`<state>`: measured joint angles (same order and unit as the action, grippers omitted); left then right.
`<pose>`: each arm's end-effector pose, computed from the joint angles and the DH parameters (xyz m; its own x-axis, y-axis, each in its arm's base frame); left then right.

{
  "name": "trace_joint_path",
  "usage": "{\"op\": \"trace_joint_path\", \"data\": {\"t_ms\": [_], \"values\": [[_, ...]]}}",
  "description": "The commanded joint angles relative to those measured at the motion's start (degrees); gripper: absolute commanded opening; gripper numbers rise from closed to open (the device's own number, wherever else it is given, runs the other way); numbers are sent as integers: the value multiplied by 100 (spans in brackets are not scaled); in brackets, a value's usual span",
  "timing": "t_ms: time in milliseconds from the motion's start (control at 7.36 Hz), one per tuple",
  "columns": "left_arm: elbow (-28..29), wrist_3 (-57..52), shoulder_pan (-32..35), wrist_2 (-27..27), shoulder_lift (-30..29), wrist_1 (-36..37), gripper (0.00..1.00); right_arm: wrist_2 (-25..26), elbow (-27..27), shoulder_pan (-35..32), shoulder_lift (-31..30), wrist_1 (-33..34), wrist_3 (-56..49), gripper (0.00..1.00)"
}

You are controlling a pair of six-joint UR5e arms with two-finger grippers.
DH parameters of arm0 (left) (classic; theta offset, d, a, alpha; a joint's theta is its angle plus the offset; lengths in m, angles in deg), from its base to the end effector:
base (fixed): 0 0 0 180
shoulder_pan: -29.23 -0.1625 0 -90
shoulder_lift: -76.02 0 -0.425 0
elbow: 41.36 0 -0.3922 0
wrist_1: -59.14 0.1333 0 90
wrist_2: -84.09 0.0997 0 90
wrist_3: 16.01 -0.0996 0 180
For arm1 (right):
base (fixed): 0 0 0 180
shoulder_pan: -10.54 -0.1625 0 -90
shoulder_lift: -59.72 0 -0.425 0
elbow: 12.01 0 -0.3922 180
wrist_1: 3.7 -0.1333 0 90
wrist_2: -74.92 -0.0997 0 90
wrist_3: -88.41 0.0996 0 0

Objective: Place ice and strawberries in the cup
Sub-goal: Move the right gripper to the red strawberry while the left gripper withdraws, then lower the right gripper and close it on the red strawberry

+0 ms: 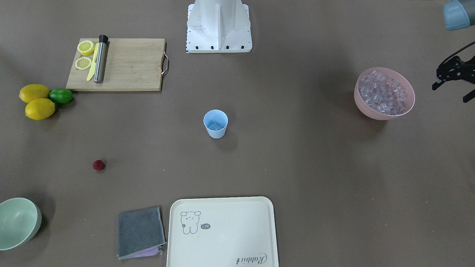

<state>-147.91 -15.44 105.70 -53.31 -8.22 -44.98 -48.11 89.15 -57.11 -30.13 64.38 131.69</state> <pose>0.0496 -0.4627 0.5311 0.5876 0.4510 -0.6718 -0.2064 0.8863 0.4145 -0.1227 -0.5062 0.5258 0.6999 0.0972 0.7076 -0.2222 0.9712 0.0864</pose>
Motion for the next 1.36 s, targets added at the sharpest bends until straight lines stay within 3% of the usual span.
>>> {"op": "trace_joint_path", "data": {"t_ms": [0,408,1223], "values": [[282,5,9,-24,40,-511,99,699,-131,1101,720,13,1535,100],[792,31,9,-24,48,-1592,99,1070,-727,1447,1258,-31,2112,98],[908,31,9,-15,128,-1691,99,1870,-1413,2124,1997,-66,2923,94]]}}
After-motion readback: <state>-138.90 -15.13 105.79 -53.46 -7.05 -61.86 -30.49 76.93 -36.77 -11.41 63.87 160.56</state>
